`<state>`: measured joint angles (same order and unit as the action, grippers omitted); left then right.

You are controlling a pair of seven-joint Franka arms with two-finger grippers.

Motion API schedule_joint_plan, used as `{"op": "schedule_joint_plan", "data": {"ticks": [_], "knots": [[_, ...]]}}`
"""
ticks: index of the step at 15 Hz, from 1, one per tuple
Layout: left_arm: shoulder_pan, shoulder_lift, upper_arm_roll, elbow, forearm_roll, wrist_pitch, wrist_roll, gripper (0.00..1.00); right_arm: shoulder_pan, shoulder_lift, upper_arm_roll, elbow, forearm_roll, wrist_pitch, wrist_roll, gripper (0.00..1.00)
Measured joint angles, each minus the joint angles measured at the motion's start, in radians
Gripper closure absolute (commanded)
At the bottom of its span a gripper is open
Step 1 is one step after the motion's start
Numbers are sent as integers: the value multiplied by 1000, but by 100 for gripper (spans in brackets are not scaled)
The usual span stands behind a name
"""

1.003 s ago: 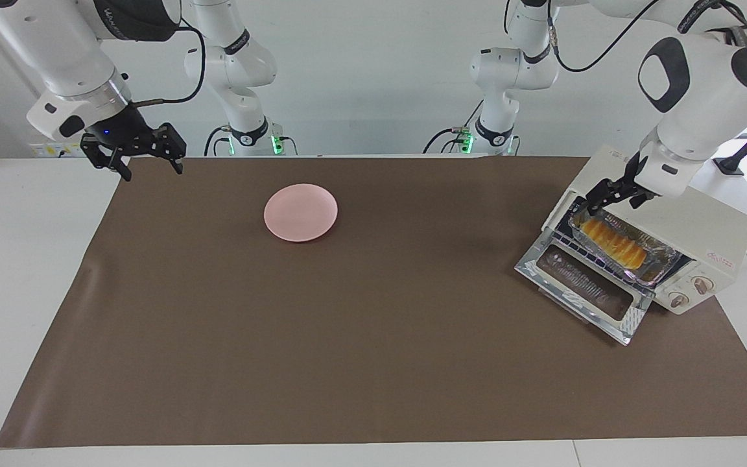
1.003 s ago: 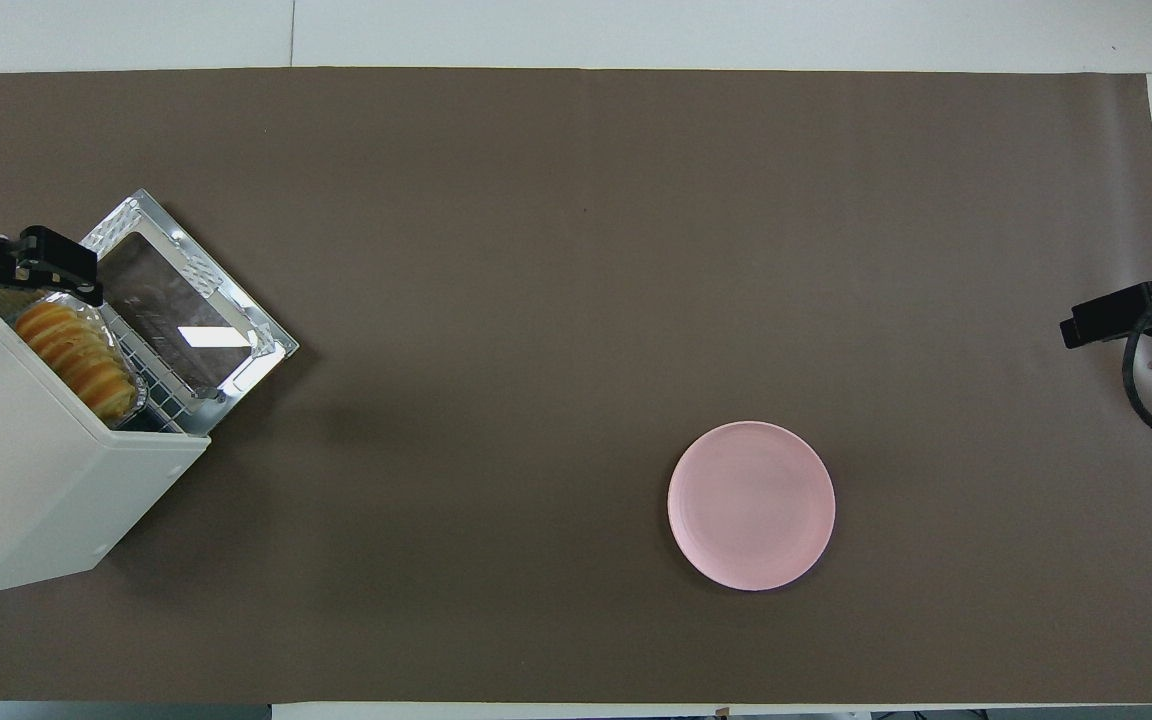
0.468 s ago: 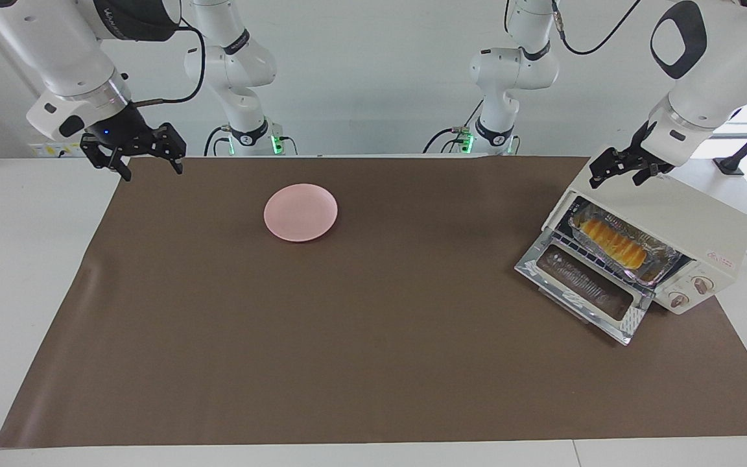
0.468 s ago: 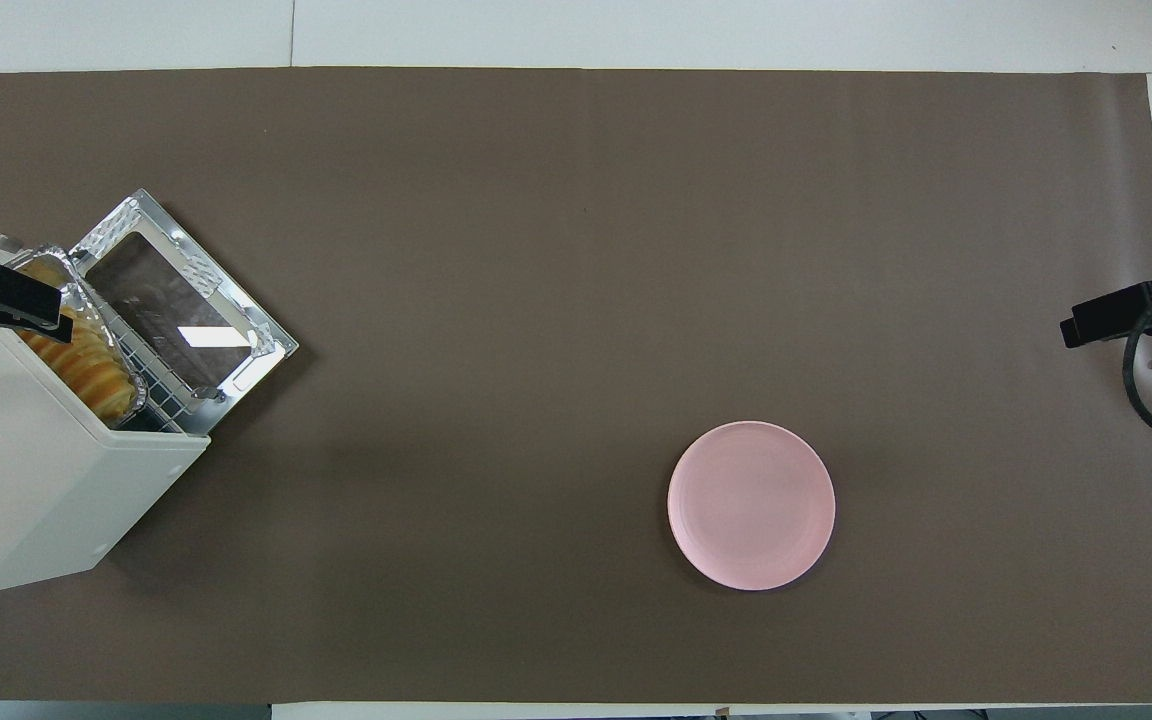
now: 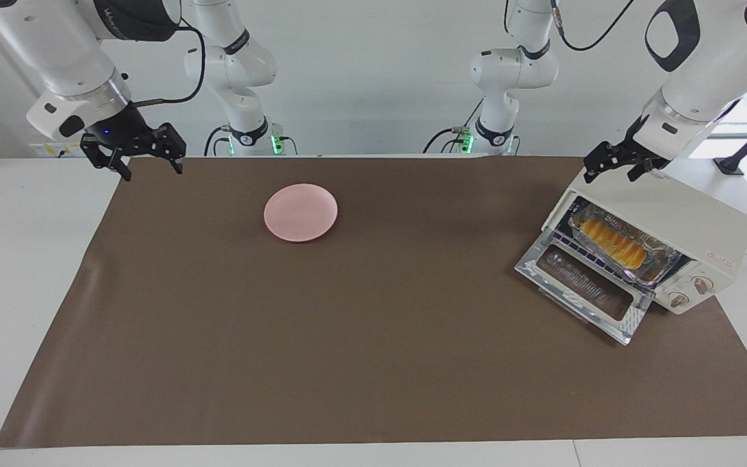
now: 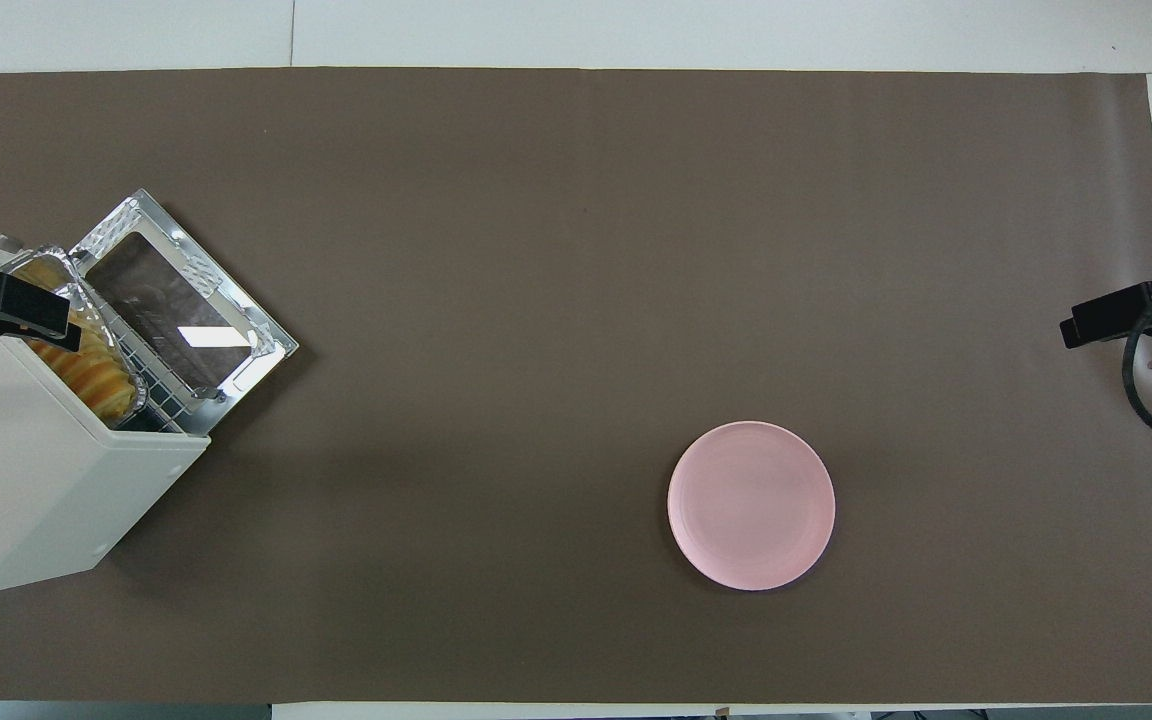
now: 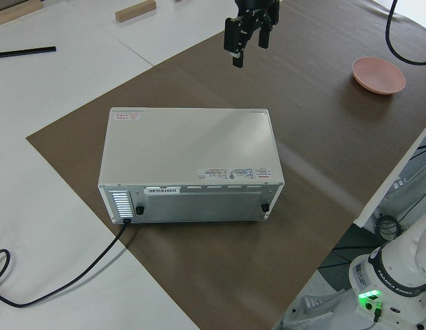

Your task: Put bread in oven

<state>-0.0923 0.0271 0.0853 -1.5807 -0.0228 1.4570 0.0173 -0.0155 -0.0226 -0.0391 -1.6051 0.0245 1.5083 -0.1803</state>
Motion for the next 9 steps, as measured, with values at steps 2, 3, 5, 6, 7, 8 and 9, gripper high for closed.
{"op": "schedule_joint_plan", "data": {"ticks": [2,3,5,6,7,8,9], "knots": [[0,0,0,-1,0,0,0,0,0,0,0,0,0,0,0,0],[0,0,0,-1,0,0,0,0,0,0,0,0,0,0,0,0],[2,0,0,-1,0,0,0,0,0,0,0,0,0,0,0,0],[3,0,0,-1,0,0,1,0,0,0,0,0,0,0,0,0],[5,0,0,-1,0,0,1,0,0,0,0,0,0,0,0,0],[7,0,0,-1,0,1,1,0,0,0,0,0,0,0,0,0],[7,0,0,-1,1,2,1,0,0,0,0,0,0,0,0,0]]}}
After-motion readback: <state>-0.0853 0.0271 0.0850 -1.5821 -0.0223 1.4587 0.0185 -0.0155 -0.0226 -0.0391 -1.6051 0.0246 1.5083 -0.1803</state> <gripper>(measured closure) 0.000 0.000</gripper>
